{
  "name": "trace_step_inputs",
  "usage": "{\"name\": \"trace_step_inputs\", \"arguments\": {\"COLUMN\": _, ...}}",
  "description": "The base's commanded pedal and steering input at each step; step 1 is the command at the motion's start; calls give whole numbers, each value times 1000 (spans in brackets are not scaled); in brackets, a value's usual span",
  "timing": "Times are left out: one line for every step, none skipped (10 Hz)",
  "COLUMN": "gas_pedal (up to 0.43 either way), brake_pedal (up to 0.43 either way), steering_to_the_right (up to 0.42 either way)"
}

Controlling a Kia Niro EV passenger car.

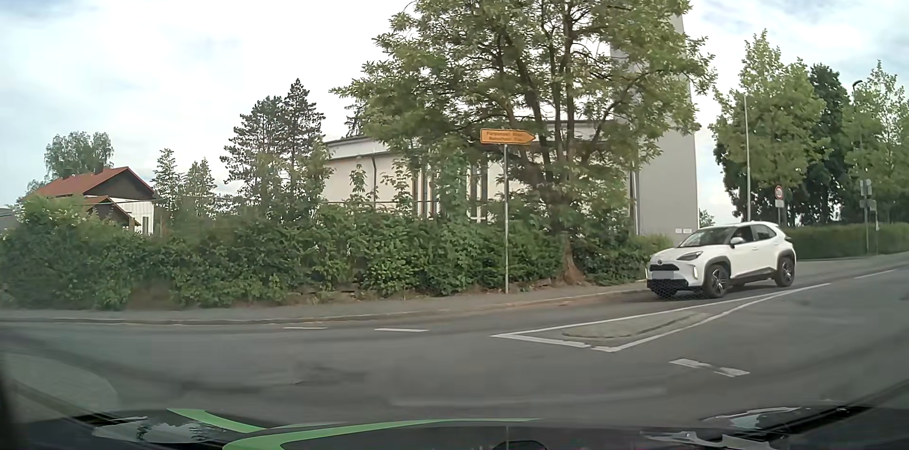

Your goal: Follow the waypoints while adhering to traffic rules and regulations

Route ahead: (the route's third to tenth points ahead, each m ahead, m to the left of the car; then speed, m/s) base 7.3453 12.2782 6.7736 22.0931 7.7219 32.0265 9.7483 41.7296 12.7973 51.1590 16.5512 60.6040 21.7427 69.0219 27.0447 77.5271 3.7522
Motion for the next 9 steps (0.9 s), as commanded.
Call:
{"name": "trace_step_inputs", "arguments": {"gas_pedal": 39, "brake_pedal": 0, "steering_to_the_right": -122}}
{"name": "trace_step_inputs", "arguments": {"gas_pedal": 39, "brake_pedal": 0, "steering_to_the_right": -169}}
{"name": "trace_step_inputs", "arguments": {"gas_pedal": 28, "brake_pedal": 0, "steering_to_the_right": -213}}
{"name": "trace_step_inputs", "arguments": {"gas_pedal": 20, "brake_pedal": 0, "steering_to_the_right": -265}}
{"name": "trace_step_inputs", "arguments": {"gas_pedal": 20, "brake_pedal": 0, "steering_to_the_right": -321}}
{"name": "trace_step_inputs", "arguments": {"gas_pedal": 28, "brake_pedal": 0, "steering_to_the_right": -358}}
{"name": "trace_step_inputs", "arguments": {"gas_pedal": 28, "brake_pedal": 0, "steering_to_the_right": -412}}
{"name": "trace_step_inputs", "arguments": {"gas_pedal": 39, "brake_pedal": 0, "steering_to_the_right": -468}}
{"name": "trace_step_inputs", "arguments": {"gas_pedal": 59, "brake_pedal": 0, "steering_to_the_right": -503}}
